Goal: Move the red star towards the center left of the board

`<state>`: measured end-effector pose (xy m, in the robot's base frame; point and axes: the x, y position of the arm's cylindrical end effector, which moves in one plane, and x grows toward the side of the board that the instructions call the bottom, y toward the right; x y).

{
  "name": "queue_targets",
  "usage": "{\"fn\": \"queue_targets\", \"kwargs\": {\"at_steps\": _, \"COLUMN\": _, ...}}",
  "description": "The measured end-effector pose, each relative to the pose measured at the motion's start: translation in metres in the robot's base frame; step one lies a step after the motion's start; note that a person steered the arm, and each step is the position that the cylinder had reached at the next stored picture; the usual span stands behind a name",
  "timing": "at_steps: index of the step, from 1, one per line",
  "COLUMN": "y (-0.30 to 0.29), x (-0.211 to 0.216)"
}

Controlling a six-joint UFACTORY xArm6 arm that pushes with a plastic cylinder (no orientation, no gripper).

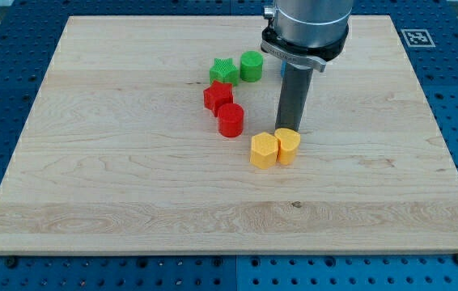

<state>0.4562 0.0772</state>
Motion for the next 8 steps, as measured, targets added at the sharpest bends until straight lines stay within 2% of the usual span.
{"fn": "queue_targets", "kwargs": {"at_steps": 5, "y": -0.008, "x": 0.010}}
{"fn": "queue_targets", "kwargs": {"at_steps": 7, "y": -0.009, "x": -0.037}}
{"fn": "queue_targets", "kwargs": {"at_steps": 8, "y": -0.038, "x": -0.047}}
